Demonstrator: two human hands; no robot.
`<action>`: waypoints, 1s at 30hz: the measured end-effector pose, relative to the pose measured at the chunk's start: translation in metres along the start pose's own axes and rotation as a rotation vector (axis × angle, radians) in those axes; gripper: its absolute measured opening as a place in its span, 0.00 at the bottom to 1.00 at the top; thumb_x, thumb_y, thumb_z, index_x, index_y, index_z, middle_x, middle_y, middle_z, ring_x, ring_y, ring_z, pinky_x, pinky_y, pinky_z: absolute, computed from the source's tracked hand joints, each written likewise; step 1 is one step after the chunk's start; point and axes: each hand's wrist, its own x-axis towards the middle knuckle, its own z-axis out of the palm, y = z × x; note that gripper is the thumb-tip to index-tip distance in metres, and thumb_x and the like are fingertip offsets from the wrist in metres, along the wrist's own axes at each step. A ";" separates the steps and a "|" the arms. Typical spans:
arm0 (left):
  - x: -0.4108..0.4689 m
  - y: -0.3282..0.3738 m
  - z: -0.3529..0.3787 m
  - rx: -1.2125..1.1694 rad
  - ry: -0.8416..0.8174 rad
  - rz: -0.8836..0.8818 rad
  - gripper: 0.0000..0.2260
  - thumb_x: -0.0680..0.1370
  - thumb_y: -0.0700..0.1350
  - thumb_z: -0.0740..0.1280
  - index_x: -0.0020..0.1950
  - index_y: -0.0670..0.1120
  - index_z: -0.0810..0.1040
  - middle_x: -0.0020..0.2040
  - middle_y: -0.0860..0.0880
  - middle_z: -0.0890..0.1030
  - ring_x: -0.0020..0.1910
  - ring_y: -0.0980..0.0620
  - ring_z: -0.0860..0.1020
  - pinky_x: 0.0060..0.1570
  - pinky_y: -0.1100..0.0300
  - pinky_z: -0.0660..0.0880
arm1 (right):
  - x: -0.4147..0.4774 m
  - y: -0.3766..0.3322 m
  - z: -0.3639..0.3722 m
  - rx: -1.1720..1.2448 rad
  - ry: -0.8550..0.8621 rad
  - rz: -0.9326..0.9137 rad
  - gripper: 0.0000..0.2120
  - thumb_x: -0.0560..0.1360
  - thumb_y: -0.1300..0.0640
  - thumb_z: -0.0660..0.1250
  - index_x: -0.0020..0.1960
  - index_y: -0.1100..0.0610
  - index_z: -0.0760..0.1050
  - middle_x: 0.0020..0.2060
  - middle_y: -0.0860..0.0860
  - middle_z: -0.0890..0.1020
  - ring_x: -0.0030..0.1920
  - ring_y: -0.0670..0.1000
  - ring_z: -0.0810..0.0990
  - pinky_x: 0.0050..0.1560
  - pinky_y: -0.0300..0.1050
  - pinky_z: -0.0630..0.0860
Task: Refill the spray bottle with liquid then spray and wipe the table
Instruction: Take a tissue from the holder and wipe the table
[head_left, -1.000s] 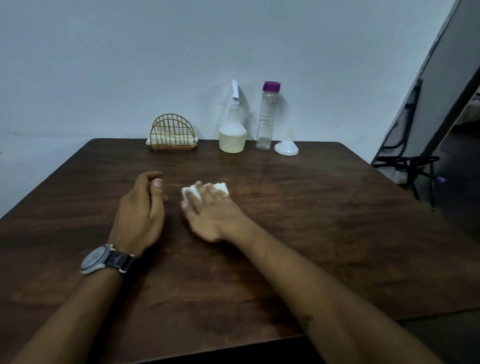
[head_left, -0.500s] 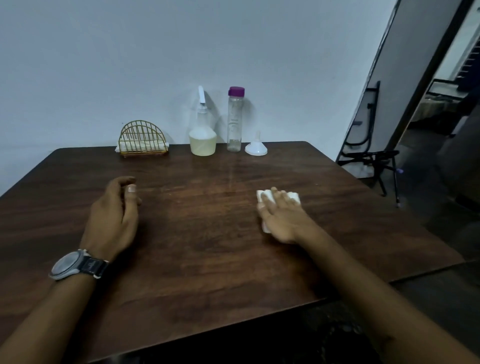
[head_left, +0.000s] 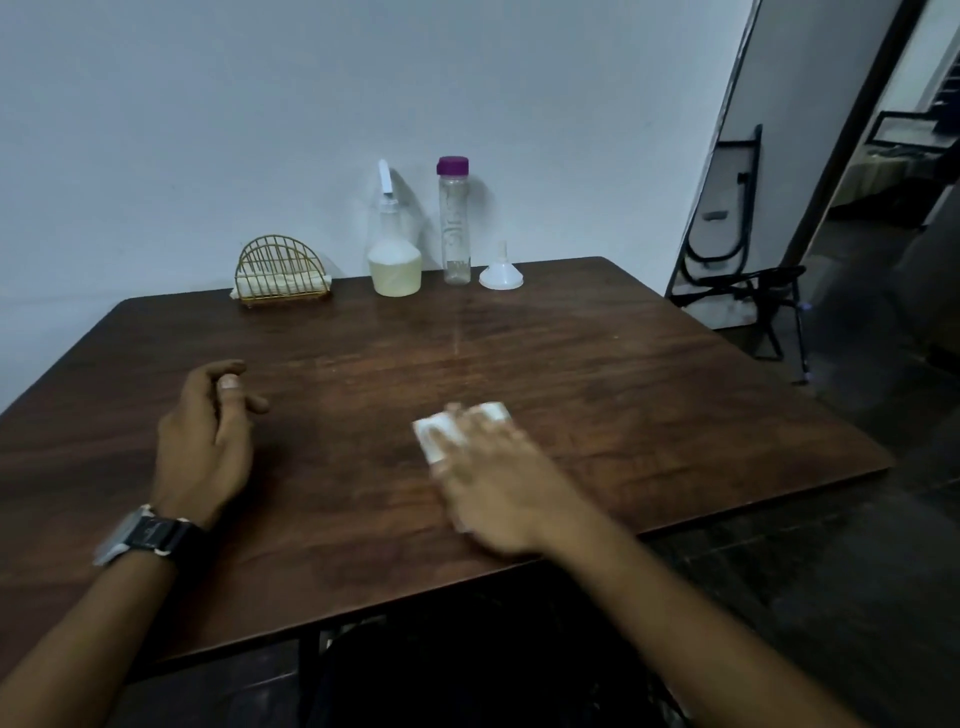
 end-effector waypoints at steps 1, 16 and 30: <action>0.001 0.000 0.000 -0.006 0.003 -0.005 0.13 0.88 0.50 0.55 0.69 0.49 0.73 0.47 0.49 0.85 0.48 0.42 0.83 0.52 0.42 0.78 | -0.011 0.034 -0.005 -0.073 -0.023 0.066 0.38 0.76 0.47 0.35 0.84 0.59 0.50 0.82 0.63 0.56 0.82 0.66 0.53 0.80 0.66 0.49; 0.001 0.006 0.002 -0.014 0.045 0.027 0.08 0.87 0.52 0.54 0.64 0.61 0.68 0.46 0.49 0.85 0.47 0.41 0.83 0.52 0.42 0.78 | -0.020 -0.120 0.008 0.271 0.086 -0.080 0.30 0.84 0.43 0.43 0.84 0.52 0.54 0.84 0.57 0.49 0.84 0.56 0.42 0.81 0.57 0.33; 0.004 0.006 0.007 0.017 -0.018 0.075 0.14 0.87 0.43 0.58 0.72 0.44 0.71 0.47 0.48 0.85 0.48 0.46 0.81 0.51 0.53 0.72 | 0.012 0.083 -0.015 0.094 -0.067 0.402 0.29 0.85 0.44 0.38 0.85 0.49 0.43 0.84 0.54 0.42 0.84 0.56 0.40 0.83 0.56 0.39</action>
